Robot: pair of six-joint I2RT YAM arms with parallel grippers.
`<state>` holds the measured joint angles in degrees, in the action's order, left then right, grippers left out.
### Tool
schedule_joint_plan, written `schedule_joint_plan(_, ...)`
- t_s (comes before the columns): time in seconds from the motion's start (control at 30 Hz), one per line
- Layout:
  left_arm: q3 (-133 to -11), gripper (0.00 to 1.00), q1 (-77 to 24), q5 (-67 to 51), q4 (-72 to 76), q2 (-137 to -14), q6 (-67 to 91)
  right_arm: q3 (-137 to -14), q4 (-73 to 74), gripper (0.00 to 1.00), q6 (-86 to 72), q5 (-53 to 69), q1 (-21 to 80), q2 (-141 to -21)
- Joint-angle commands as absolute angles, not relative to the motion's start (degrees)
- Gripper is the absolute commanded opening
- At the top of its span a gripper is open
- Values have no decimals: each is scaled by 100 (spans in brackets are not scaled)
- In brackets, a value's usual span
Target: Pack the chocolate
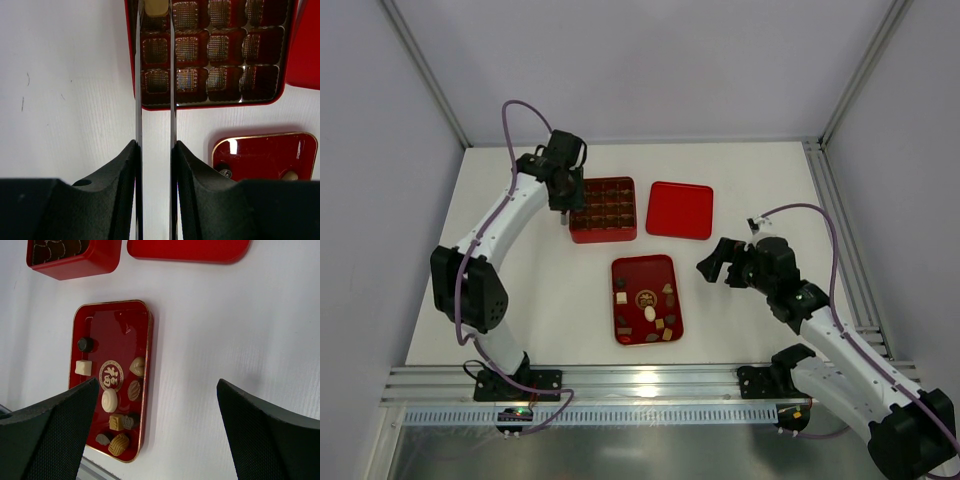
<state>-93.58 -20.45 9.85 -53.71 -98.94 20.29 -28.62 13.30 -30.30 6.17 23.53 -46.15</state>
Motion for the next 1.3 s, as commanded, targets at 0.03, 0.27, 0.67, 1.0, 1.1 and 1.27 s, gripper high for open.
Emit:
schedule_joint_plan(0.03, -9343, 35, -2004, 958, -5186, -9809, 1951, -3085, 1143, 100, -2997, 624, 2373, -4474)
schedule_joint_plan(0.27, -9290, 36, -2004, 958, -5194, -9677, 1951, -3059, 1186, 100, -3015, 624, 2373, -4395)
schedule_joint_plan(0.67, -8772, 35, -2617, 571, -5317, -8650, 2179, -3094, 1318, 100, -3041, 536, 2373, -4210)
schedule_joint_plan(1.0, -7498, 35, -4348, 1019, -5554, -7419, 2820, -2953, 1424, 100, -3111, 483, 2373, -3894)
schedule_joint_plan(1.1, -7173, 35, -4849, 1247, -5713, -7199, 3119, -2892, 1433, 100, -3129, 475, 2373, -3841)
schedule_joint_plan(1.27, -6830, 35, -5404, 1528, -5897, -6961, 3533, -2813, 1389, 100, -3190, 475, 2373, -3797)
